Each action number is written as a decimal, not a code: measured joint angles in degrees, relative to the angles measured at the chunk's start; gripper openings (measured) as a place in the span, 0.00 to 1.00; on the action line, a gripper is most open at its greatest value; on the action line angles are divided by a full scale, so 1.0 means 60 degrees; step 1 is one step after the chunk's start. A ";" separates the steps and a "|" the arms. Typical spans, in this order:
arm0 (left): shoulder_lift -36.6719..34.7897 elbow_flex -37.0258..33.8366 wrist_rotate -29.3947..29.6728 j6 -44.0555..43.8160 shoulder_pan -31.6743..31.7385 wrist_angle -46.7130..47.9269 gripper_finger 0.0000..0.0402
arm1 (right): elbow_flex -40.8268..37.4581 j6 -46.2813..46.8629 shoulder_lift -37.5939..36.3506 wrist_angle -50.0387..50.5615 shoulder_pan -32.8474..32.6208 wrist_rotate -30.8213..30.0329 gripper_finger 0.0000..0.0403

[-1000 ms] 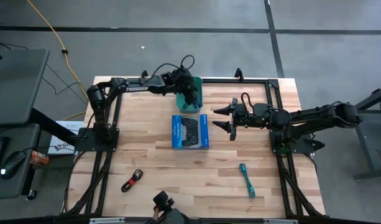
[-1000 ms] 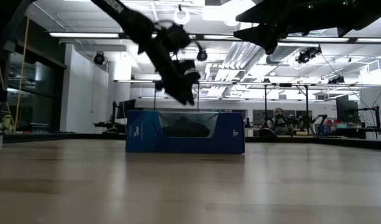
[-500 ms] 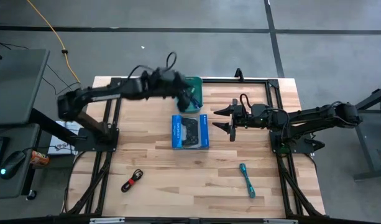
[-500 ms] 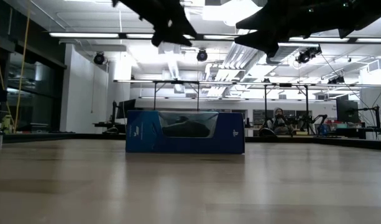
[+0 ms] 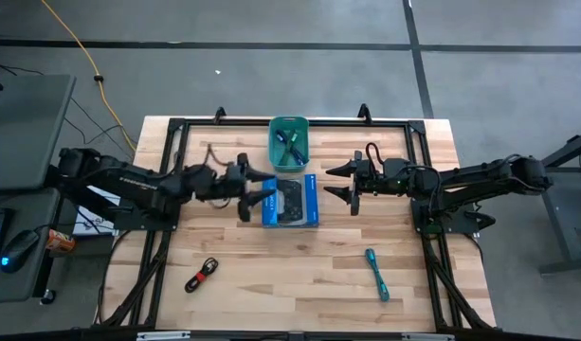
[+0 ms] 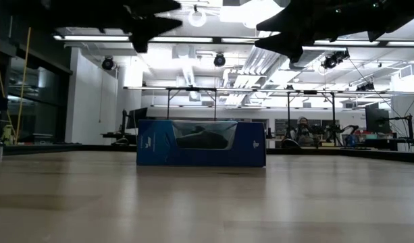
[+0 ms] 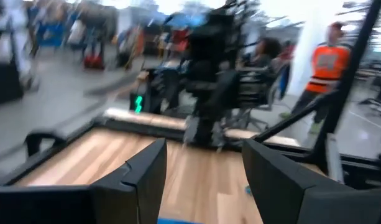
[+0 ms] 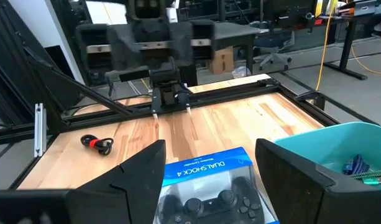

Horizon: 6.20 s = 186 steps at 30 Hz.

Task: Pick and place USB-C Cables
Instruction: Put the blue charger cable into the light blue bin

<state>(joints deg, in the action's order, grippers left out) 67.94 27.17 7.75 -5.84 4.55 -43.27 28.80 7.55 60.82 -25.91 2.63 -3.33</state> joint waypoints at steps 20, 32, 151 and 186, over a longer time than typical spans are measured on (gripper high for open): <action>-0.1315 -0.0286 0.0106 0.1336 -0.0535 0.0857 0.47 | 0.0004 0.0674 -0.0004 -0.0437 -0.0004 0.0018 0.60; -0.1315 -0.0286 0.0102 0.1336 -0.0535 0.0893 0.47 | 0.0004 0.0663 -0.0004 -0.0433 -0.0004 0.0018 0.60; -0.1308 -0.0283 0.0069 0.0654 -0.0535 0.1391 0.47 | 0.3490 0.9945 0.4158 1.1464 -0.7130 -0.0849 0.01; -0.1308 -0.0283 0.2004 0.2010 -0.1034 0.1458 0.47 | 0.0679 -0.0748 0.4029 -0.4858 0.0583 0.2628 0.01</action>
<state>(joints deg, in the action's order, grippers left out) 60.10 25.47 19.77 6.22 -1.65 -34.52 32.87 3.06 84.99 -55.06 6.13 12.43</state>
